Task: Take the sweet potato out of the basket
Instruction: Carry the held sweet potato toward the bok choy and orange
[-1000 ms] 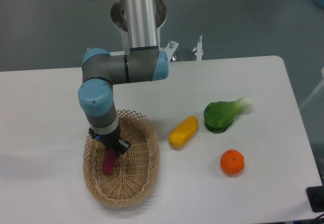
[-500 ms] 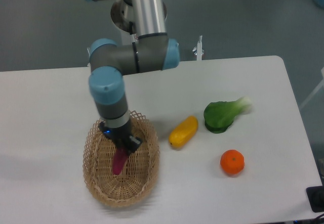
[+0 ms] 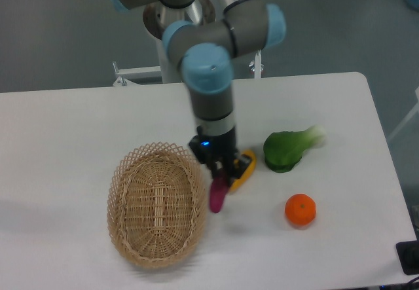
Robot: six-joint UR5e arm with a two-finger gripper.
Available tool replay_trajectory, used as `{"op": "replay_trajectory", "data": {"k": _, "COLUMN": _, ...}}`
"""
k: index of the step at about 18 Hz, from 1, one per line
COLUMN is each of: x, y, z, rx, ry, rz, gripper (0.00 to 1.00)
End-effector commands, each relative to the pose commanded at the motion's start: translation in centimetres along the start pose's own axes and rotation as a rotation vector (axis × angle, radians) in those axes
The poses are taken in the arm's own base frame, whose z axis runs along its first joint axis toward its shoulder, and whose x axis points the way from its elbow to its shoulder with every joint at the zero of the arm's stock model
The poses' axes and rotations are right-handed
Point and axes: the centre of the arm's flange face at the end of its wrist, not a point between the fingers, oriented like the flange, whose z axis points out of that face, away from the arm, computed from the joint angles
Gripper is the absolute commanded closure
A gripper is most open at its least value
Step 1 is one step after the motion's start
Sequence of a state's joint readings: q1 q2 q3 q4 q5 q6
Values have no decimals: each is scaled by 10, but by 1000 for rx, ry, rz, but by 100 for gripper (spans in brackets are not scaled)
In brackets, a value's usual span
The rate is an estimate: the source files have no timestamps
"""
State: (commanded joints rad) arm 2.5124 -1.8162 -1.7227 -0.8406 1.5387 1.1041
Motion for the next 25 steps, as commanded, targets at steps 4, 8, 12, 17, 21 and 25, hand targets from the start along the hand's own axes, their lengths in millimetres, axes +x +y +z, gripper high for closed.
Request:
{"op": "replay_trajectory", "data": {"k": 4, "x": -33, "y": 35, "z": -11, "rx": 15, "ry": 25, "rz": 19, "gripper": 66}}
{"op": "replay_trajectory", "data": {"k": 8, "x": -47, "y": 56, "z": -11, "rx": -3, "ry": 34, "rz": 38, "gripper": 66}}
{"op": "replay_trajectory", "data": {"k": 12, "x": -48, "y": 58, "z": -11, "rx": -6, "ry": 33, "rz": 35, "gripper": 66}}
{"op": "replay_trajectory", "data": {"k": 17, "x": -46, "y": 54, "z": -11, "rx": -3, "ry": 33, "rz": 41, "gripper": 66}}
{"op": "replay_trajectory", "data": {"k": 21, "x": -46, "y": 54, "z": -11, "rx": -2, "ry": 33, "rz": 41, "gripper": 66}}
{"op": "replay_trajectory", "data": {"k": 25, "x": -45, "y": 52, "z": -11, "rx": 1, "ry": 33, "rz": 36, "gripper": 66}}
